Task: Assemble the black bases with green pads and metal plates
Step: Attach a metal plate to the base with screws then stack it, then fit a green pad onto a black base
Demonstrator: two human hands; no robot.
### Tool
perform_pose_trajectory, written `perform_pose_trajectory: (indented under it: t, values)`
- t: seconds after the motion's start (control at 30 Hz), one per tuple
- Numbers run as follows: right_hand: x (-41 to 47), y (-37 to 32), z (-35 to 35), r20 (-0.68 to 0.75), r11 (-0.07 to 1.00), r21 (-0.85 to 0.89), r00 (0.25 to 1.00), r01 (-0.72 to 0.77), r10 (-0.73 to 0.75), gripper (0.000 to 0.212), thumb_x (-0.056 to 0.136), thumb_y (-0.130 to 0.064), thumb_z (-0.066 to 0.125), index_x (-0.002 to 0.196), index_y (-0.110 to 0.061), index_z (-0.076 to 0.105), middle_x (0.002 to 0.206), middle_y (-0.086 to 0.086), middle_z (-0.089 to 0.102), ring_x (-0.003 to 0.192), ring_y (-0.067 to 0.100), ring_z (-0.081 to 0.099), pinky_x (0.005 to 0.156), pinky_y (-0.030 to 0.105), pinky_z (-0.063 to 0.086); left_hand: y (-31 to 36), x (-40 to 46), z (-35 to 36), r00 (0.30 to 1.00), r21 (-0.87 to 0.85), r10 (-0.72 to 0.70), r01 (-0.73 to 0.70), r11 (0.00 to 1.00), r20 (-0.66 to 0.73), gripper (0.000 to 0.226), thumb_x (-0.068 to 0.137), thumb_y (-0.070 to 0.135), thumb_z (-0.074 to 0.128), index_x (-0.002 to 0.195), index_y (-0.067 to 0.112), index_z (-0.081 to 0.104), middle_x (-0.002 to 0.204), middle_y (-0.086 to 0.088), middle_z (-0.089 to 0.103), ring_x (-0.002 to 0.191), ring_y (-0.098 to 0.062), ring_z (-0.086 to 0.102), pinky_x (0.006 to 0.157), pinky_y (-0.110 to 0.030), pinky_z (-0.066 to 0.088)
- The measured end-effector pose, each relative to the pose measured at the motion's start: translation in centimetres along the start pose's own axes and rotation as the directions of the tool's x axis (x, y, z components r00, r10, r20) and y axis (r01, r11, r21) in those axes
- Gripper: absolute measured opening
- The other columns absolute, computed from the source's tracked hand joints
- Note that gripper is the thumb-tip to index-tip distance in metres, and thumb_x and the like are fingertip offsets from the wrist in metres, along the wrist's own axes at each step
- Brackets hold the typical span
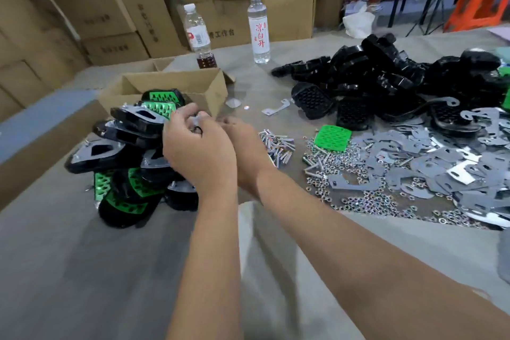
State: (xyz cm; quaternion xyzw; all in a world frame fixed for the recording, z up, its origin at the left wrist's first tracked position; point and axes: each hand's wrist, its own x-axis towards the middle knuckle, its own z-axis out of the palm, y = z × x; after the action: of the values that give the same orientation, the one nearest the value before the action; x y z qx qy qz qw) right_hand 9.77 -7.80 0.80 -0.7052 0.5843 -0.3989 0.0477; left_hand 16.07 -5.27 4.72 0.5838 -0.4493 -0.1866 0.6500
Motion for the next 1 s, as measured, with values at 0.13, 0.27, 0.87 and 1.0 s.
perform_pose_trajectory:
  t: [0.13,0.27,0.87,1.0]
  values:
    - [2.5,-0.2,-0.2,0.222,0.962,-0.263,0.975,0.065,-0.005,0.029,0.103,-0.026,0.049,0.128,-0.019,0.062,0.128,0.008,0.067,0.118,0.032,0.062,0.095,0.044,0.05,-0.9,0.9,0.4,0.992,0.038,-0.113,0.111,0.993,0.053,0.023,0.099,0.017,0.059,0.116,0.015,0.074,0.103,0.007,0.068,0.096,-0.008,0.06,0.084,-0.019,0.045]
    - [2.6,0.8,-3.2,0.422,0.966,-0.233,0.907,0.115,-0.006,0.029,0.101,-0.019,0.056,0.128,-0.012,0.064,0.128,0.01,0.07,0.118,0.031,0.064,0.091,0.035,0.048,-0.2,-0.6,2.2,0.99,0.035,-0.13,0.128,0.991,0.05,0.015,0.097,0.018,0.059,0.099,0.023,0.073,0.097,0.01,0.068,0.092,-0.01,0.06,0.076,-0.018,0.037]
    - [-2.7,16.3,-13.6,-0.234,0.654,-0.519,0.828,-0.55,0.51,0.056,0.091,-0.053,0.069,0.121,-0.006,0.059,0.122,0.018,0.059,0.119,0.035,0.052,0.098,0.045,0.046,0.7,-10.0,12.4,0.803,0.018,-0.355,0.395,0.918,0.478,0.014,0.09,0.01,0.06,0.083,0.018,0.07,0.086,-0.007,0.075,0.087,-0.029,0.073,0.083,-0.043,0.059]
    - [-4.1,15.6,-16.4,-0.312,0.788,-0.008,0.75,-0.616,0.583,0.033,0.082,-0.041,0.067,0.087,-0.009,0.074,0.077,0.01,0.071,0.078,0.026,0.063,0.077,0.037,0.054,0.2,-10.5,13.1,0.743,-0.082,-0.398,0.516,0.852,0.538,0.013,0.095,0.004,0.057,0.085,0.006,0.065,0.084,-0.014,0.073,0.062,-0.018,0.075,0.069,-0.038,0.064]
